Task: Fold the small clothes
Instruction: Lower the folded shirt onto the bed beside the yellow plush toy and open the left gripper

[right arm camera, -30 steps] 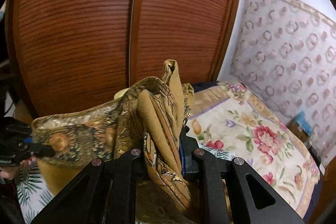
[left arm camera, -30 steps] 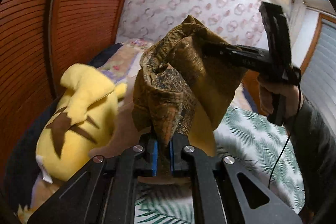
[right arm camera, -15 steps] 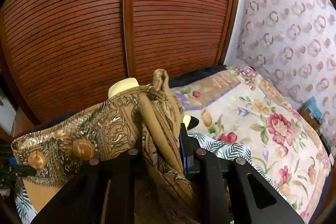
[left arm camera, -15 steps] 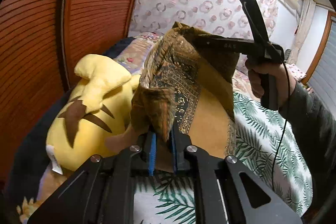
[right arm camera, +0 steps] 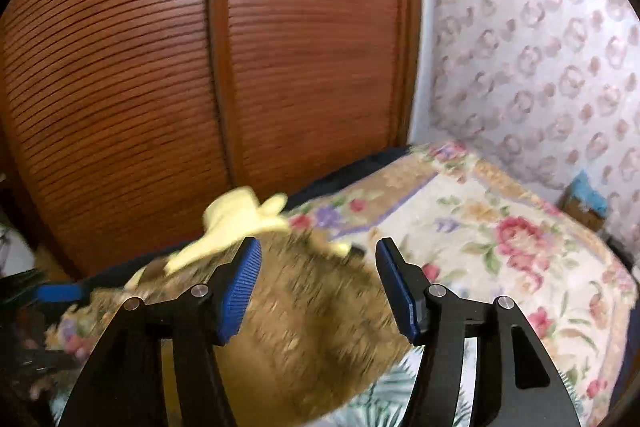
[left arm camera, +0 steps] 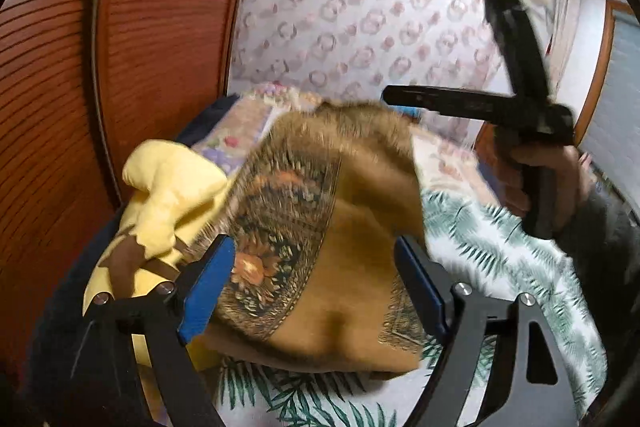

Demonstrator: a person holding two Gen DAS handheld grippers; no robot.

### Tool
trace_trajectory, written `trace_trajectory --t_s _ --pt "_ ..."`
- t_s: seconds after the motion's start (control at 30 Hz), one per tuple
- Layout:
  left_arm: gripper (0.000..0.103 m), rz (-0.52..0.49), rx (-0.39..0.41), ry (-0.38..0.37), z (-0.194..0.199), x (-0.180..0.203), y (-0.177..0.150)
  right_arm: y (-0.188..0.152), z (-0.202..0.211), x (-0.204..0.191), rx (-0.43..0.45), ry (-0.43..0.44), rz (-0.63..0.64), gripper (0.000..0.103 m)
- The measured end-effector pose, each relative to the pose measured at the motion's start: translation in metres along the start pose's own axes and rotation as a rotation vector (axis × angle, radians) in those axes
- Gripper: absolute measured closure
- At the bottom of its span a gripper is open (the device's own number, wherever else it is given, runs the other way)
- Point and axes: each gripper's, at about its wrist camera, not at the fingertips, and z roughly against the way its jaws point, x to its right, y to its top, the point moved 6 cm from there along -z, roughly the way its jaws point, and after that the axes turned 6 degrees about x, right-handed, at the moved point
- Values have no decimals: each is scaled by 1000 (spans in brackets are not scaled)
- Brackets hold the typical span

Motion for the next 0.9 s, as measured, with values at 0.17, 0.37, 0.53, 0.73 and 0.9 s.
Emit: trace_trajectory --t_s 0.17,0.37,0.53,0.73,0.9 --pt "21 -28 -101 65 -27 -9 -24 -40 -27 8 -116 -15 -35 41" --pt "20 -12 -126 76 -30 -18 -37 -46 -73 26 -130 -3 -119 41" --pt "20 -26 -124 79 -28 -13 -36 -48 -97 28 -125 8 -155 41" --pt "20 -53 -102 66 -22 -8 -30 -56 -78 33 -106 -23 -145 41" --pt "17 -89 -24 81 0 0 -16 -60 -40 17 -75 -28 -152 41"
